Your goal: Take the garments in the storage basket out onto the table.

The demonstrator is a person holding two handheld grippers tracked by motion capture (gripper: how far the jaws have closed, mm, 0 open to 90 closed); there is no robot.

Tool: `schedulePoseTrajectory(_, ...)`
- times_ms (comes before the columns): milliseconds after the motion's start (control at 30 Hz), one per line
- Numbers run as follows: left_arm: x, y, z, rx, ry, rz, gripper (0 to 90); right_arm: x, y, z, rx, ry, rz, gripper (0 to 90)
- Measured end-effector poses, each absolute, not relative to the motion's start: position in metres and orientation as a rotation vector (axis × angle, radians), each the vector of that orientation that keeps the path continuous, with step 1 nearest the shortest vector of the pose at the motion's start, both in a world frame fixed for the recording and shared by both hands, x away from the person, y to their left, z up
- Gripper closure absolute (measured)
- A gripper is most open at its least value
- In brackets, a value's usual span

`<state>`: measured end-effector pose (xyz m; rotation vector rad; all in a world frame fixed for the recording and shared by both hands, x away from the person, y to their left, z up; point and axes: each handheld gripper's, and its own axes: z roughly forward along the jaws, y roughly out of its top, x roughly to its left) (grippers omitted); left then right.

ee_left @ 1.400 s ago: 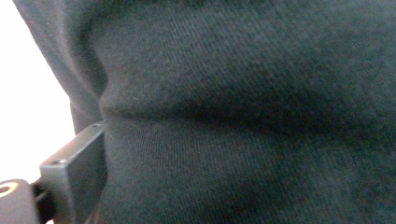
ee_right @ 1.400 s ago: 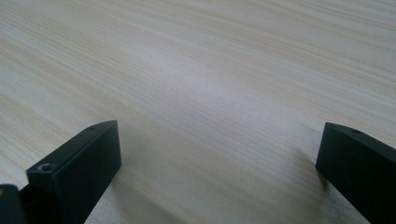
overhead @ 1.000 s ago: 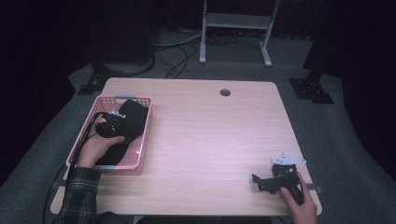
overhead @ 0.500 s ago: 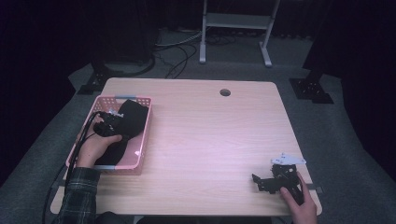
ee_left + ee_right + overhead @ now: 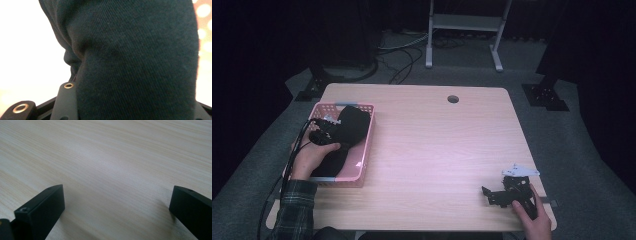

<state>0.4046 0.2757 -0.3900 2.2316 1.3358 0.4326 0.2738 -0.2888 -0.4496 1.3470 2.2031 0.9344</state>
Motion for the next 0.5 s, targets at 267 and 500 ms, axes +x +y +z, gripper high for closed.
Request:
schedulePoseTrajectory(267, 0.400, 0.285, -0.377, 2.104, 1.345, 0.431, 50.4, 0.274, -0.289, -0.450, 1.347, 2.203, 0.934, 0.0)
schedulePoseTrajectory(500, 0.397, 0.288, -0.368, 2.024, 1.316, 0.436, 50.3, 0.274, -0.289, -0.450, 1.347, 2.203, 0.934, 0.0)
